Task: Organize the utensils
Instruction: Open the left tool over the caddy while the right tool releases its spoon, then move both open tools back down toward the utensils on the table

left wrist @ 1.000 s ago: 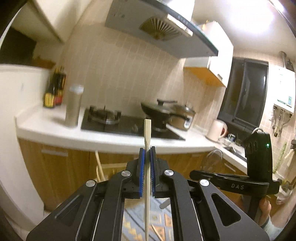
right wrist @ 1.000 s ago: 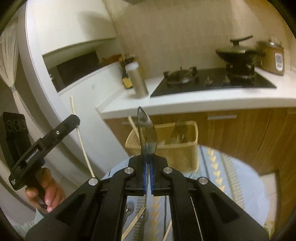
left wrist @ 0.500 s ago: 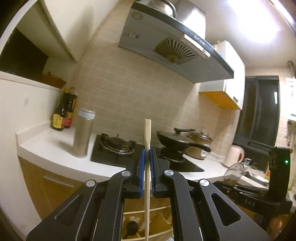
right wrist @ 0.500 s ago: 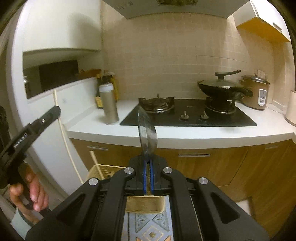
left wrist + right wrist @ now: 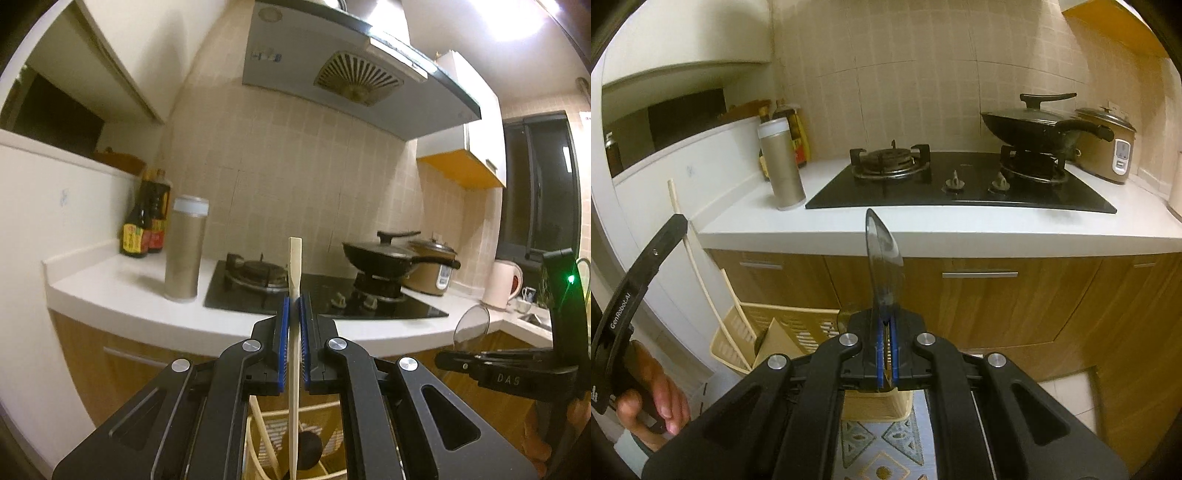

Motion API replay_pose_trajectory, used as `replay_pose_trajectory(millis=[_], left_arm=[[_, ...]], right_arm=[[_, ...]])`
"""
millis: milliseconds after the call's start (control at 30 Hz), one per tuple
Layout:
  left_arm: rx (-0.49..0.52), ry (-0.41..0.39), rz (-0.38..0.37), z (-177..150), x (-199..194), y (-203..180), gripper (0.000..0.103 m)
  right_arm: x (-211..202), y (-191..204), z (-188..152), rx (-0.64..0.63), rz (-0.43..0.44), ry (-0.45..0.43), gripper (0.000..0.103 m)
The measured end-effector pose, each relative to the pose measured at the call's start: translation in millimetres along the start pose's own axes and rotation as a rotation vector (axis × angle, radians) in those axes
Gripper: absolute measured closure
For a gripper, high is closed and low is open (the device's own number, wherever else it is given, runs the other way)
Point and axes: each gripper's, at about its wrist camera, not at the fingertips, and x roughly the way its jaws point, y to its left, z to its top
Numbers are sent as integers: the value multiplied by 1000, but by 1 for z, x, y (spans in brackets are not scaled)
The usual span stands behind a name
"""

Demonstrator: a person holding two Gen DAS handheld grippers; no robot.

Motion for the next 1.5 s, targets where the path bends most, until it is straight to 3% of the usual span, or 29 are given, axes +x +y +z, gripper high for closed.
replay_pose_trajectory(millis=[100, 200, 267, 400, 467, 700, 900, 1100, 1233, 1500], left_arm=[[-11, 26, -10, -4, 1, 4, 98], [-50, 48, -28, -5, -4, 11, 78], [-78, 56, -30, -5, -12, 16, 75], [-123, 90, -58, -4, -24, 25, 67], [-139, 104, -67, -3, -33, 28, 66], [-161, 174, -100, 1, -65, 30, 66], [-223, 313, -177, 0, -87, 34, 66], [-199, 446, -150, -21, -102, 31, 66], [-144, 600, -122, -56, -103, 26, 66], [-84, 861, -111, -130, -102, 26, 67]], right_arm=[[1, -2, -3, 20, 55, 32, 100], [1, -6, -7, 50, 83, 68, 99], [0, -8, -9, 59, 83, 83, 97], [-11, -8, -16, 63, 85, 95, 78], [-19, -8, -20, 68, 93, 93, 72], [-47, 3, -27, 63, 96, 106, 71], [-69, 26, -38, 8, 95, 124, 71], [-73, 41, -57, -25, 74, 188, 71], [-66, 45, -78, -39, 61, 258, 71], [-40, 45, -128, -4, 114, 438, 71]])
